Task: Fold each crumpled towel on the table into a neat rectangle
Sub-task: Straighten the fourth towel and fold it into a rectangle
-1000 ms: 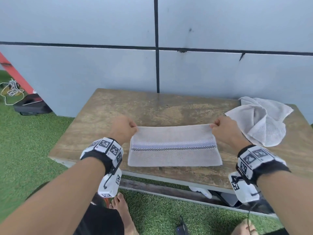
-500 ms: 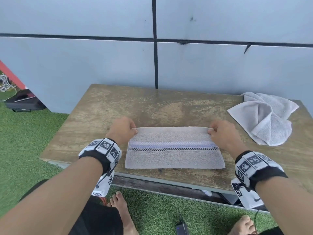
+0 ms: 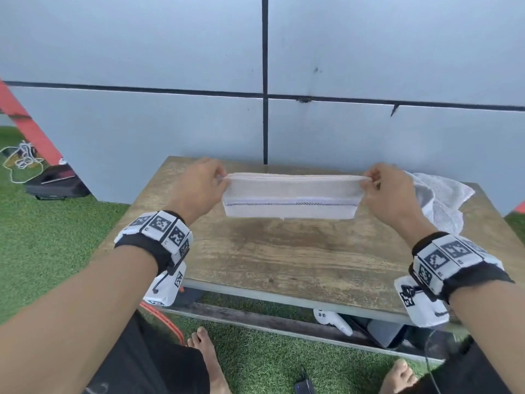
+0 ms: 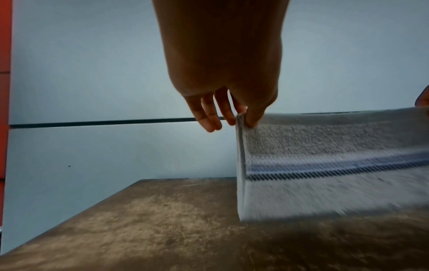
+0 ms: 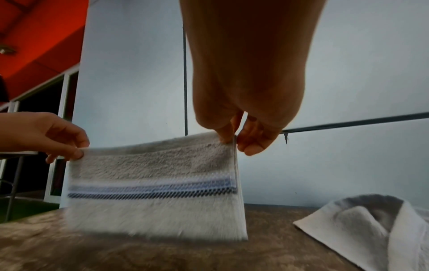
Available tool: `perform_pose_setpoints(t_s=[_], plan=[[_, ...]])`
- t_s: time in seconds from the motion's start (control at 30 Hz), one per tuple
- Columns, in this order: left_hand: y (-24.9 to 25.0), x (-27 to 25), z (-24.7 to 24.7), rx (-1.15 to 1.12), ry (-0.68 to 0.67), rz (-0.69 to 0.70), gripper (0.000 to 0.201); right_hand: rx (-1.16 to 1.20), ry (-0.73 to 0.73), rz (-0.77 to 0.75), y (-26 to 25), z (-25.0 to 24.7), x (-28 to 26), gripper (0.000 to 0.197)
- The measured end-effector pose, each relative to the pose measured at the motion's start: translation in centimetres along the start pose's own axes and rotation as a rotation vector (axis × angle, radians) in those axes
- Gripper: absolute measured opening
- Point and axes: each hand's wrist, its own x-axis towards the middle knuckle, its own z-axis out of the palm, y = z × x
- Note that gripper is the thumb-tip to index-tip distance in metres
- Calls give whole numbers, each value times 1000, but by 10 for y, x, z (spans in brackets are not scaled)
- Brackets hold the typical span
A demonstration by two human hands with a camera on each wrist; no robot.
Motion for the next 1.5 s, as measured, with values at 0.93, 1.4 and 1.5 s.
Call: perform_pose_setpoints(t_s=[0.93,1.4,1.5], plan=[[-8,-100,60,5,-202,-412,37,-73,-412,318,38,24,-107,38],[49,-63,111,8,-232,24,39,-230,-355,-81,-14,80,-91,40],[62,-52,148,7,-368,110,50,-220,-497,-118,-21,118,-88,57]])
